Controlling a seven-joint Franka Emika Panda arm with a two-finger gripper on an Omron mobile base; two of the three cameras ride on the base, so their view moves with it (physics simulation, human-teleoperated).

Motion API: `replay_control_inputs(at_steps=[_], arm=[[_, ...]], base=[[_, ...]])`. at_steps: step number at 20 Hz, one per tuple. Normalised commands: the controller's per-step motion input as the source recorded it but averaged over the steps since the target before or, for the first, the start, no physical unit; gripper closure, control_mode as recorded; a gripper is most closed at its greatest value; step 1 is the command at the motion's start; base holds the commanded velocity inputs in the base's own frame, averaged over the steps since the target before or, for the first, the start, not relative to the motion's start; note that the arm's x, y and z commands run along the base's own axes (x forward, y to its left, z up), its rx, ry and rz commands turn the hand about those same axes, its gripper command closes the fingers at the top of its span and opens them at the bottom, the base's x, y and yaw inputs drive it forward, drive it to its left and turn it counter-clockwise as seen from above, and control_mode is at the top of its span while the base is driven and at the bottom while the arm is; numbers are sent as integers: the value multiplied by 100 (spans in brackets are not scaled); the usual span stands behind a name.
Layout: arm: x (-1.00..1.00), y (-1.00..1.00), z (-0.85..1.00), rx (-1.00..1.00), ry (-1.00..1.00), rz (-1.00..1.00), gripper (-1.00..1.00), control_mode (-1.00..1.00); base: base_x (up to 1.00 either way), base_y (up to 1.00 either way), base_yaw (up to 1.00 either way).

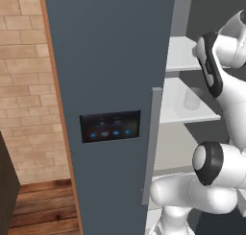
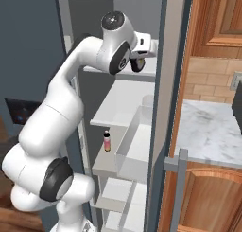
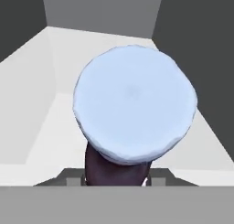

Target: Place the condiment bottle and mustard from the counter to the top shelf of the fridge. If the existing items in the fridge are on the top shelf, move them to other shelves.

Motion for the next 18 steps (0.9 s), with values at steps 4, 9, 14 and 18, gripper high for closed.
replay_control_inputs(at_steps=[4,9,14,18], arm=[[57,-24,-24,0,15,6,100,-100],[61,-7,-22,0,7,4,100,-100],[48,0,-40,-3,0,4,-100,-100],[30,0,-13,-3,-6,0,-100,-100]], base=[[0,0,0],[0,0,0],[0,0,0],[0,0,0]])
